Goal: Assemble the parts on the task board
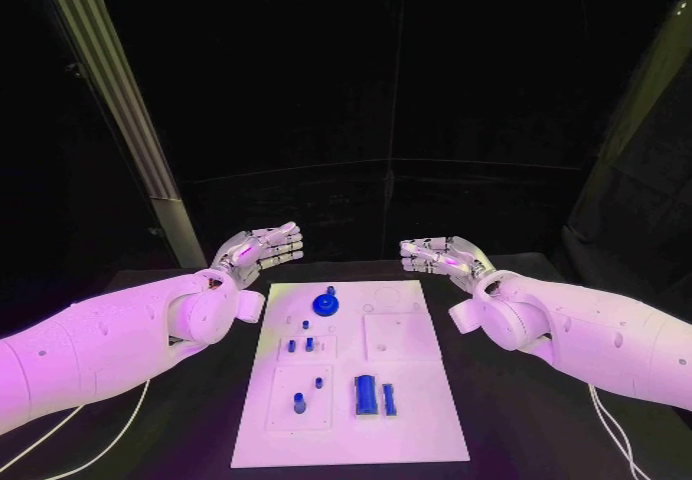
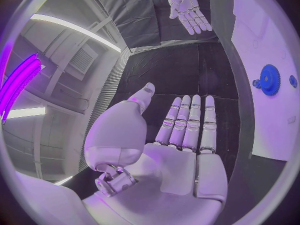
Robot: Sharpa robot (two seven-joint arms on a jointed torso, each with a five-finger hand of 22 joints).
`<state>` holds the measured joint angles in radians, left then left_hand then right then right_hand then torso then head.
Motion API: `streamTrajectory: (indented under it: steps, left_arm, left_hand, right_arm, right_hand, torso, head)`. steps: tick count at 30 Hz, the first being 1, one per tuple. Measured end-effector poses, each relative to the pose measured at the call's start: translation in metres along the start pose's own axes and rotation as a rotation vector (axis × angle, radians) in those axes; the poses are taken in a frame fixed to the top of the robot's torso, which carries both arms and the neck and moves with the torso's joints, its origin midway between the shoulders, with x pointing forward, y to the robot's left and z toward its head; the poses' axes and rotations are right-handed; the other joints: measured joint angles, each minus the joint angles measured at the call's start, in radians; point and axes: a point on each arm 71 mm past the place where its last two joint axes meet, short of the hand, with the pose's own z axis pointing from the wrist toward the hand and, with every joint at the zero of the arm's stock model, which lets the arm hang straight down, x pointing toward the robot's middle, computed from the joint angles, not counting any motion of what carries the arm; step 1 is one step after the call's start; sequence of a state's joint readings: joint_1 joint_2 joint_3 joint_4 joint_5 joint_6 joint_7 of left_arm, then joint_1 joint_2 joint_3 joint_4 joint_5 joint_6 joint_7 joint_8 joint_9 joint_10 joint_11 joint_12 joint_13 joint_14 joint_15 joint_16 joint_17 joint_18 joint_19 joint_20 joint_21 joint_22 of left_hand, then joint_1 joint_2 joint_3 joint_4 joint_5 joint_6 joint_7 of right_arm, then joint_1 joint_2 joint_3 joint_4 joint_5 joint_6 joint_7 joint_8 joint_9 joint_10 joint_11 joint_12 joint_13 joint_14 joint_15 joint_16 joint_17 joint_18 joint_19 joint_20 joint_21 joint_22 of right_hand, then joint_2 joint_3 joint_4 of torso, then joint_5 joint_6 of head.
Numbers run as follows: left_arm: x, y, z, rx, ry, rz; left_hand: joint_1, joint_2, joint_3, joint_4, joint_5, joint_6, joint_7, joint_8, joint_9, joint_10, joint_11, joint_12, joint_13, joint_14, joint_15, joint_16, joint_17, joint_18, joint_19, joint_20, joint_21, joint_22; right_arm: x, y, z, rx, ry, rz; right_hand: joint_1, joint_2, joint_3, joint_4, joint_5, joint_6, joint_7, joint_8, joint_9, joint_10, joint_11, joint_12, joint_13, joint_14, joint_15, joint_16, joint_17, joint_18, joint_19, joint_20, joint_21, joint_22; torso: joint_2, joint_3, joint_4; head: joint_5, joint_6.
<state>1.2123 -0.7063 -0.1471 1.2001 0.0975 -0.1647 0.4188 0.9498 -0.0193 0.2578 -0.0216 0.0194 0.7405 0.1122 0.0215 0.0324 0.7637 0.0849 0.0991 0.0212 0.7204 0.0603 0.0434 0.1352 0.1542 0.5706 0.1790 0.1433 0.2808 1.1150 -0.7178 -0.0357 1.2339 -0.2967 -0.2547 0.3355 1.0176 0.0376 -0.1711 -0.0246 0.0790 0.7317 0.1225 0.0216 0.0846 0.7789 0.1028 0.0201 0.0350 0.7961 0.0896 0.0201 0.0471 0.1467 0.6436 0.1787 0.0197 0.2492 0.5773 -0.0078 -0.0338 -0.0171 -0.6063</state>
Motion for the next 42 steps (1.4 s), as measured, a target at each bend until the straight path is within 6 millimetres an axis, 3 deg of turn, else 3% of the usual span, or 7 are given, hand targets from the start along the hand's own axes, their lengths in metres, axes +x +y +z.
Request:
streamTrajectory:
  steps: [5,10,14,18,21,27,42]
  left_arm:
    - [0.014,0.005,-0.008,-0.003,-0.009,-0.017]
    - [0.034,0.013,-0.021,-0.006,-0.041,-0.025]
    - [0.050,0.017,-0.033,-0.004,-0.083,-0.019]
    - [0.059,0.017,-0.043,0.007,-0.138,0.003]
    - [0.062,0.017,-0.048,0.014,-0.171,0.019]
    - [0.064,0.015,-0.053,0.031,-0.232,0.057]
    - [0.061,0.014,-0.054,0.048,-0.278,0.091]
  left_hand:
    - [-0.187,0.011,-0.051,0.013,-0.007,-0.146,-0.033,-0.009,-0.019,-0.150,-0.048,-0.052,-0.012,-0.142,-0.035,-0.024,-0.027,-0.030,-0.112,-0.036,-0.028,-0.055]
    - [-0.325,0.016,-0.089,0.018,-0.012,-0.254,-0.076,-0.014,-0.027,-0.262,-0.069,-0.078,-0.017,-0.247,-0.049,-0.032,-0.058,-0.046,-0.195,-0.062,-0.051,-0.096]
    - [-0.426,0.018,-0.116,0.020,-0.012,-0.333,-0.094,-0.014,-0.029,-0.343,-0.077,-0.087,-0.018,-0.323,-0.055,-0.037,-0.096,-0.051,-0.256,-0.081,-0.094,-0.126]
    - [-0.506,0.019,-0.138,0.021,-0.016,-0.394,-0.103,-0.014,-0.030,-0.406,-0.081,-0.090,-0.019,-0.383,-0.058,-0.037,-0.115,-0.094,-0.302,-0.120,-0.118,-0.149]
    - [-0.551,0.019,-0.149,0.021,-0.016,-0.430,-0.106,-0.018,-0.030,-0.443,-0.083,-0.092,-0.020,-0.418,-0.058,-0.037,-0.122,-0.111,-0.328,-0.142,-0.124,-0.163]
    - [-0.638,0.019,-0.189,0.021,-0.016,-0.498,-0.110,-0.018,-0.030,-0.513,-0.084,-0.092,-0.020,-0.484,-0.059,-0.037,-0.130,-0.133,-0.381,-0.164,-0.135,-0.195]
    - [-0.781,0.019,-0.247,0.022,-0.016,-0.607,-0.112,-0.018,-0.031,-0.627,-0.085,-0.096,-0.020,-0.592,-0.060,-0.037,-0.133,-0.133,-0.466,-0.178,-0.139,-0.273]
  right_arm:
    - [0.018,0.006,-0.006,-0.018,-0.006,0.042]
    - [0.037,0.011,-0.018,-0.033,-0.054,0.101]
    - [0.048,0.015,-0.028,-0.037,-0.118,0.147]
    - [0.053,0.018,-0.036,-0.035,-0.187,0.174]
    - [0.054,0.018,-0.039,-0.030,-0.225,0.183]
    - [0.053,0.018,-0.042,-0.024,-0.288,0.188]
    - [0.050,0.018,-0.043,-0.020,-0.330,0.189]
  right_hand:
    - [-0.201,-0.022,0.034,0.014,-0.045,-0.145,-0.024,-0.008,-0.048,-0.154,-0.045,-0.009,-0.021,-0.157,-0.050,-0.007,-0.028,-0.015,-0.127,-0.035,-0.009,-0.049]
    - [-0.349,-0.031,0.056,0.021,-0.062,-0.251,-0.069,-0.014,-0.068,-0.267,-0.077,-0.013,-0.028,-0.273,-0.072,-0.012,-0.038,-0.031,-0.221,-0.061,-0.013,-0.086]
    - [-0.448,-0.034,0.073,0.024,-0.068,-0.322,-0.095,-0.014,-0.076,-0.343,-0.089,-0.013,-0.031,-0.350,-0.081,-0.012,-0.043,-0.047,-0.284,-0.078,-0.013,-0.110]
    - [-0.538,-0.036,0.112,0.023,-0.070,-0.387,-0.108,-0.014,-0.080,-0.411,-0.096,-0.013,-0.033,-0.421,-0.085,-0.016,-0.044,-0.048,-0.339,-0.115,-0.013,-0.132]
    - [-0.587,-0.037,0.132,0.023,-0.073,-0.422,-0.114,-0.017,-0.081,-0.449,-0.099,-0.013,-0.033,-0.459,-0.087,-0.016,-0.045,-0.086,-0.370,-0.138,-0.013,-0.144]
    - [-0.681,-0.037,0.153,0.024,-0.073,-0.490,-0.119,-0.018,-0.082,-0.521,-0.100,-0.013,-0.034,-0.533,-0.089,-0.016,-0.045,-0.109,-0.428,-0.165,-0.013,-0.193]
    - [-0.834,-0.037,0.165,0.025,-0.073,-0.599,-0.123,-0.018,-0.083,-0.637,-0.101,-0.015,-0.033,-0.653,-0.090,-0.016,-0.046,-0.124,-0.526,-0.178,-0.013,-0.244]
  torso:
    - [-0.021,0.0050,0.0209]
    - [-0.029,0.0068,0.0299]
    - [-0.032,0.0074,0.0322]
    - [-0.033,0.0075,0.0333]
    - [-0.033,0.0077,0.0334]
    - [-0.033,0.0078,0.0338]
    - [-0.033,0.0078,0.0339]
  head:
    - [0.014,0.005]
    - [0.017,0.006]
    - [0.017,0.006]
    - [0.017,0.006]
    - [0.017,0.006]
    - [0.017,0.006]
    - [0.017,0.006]
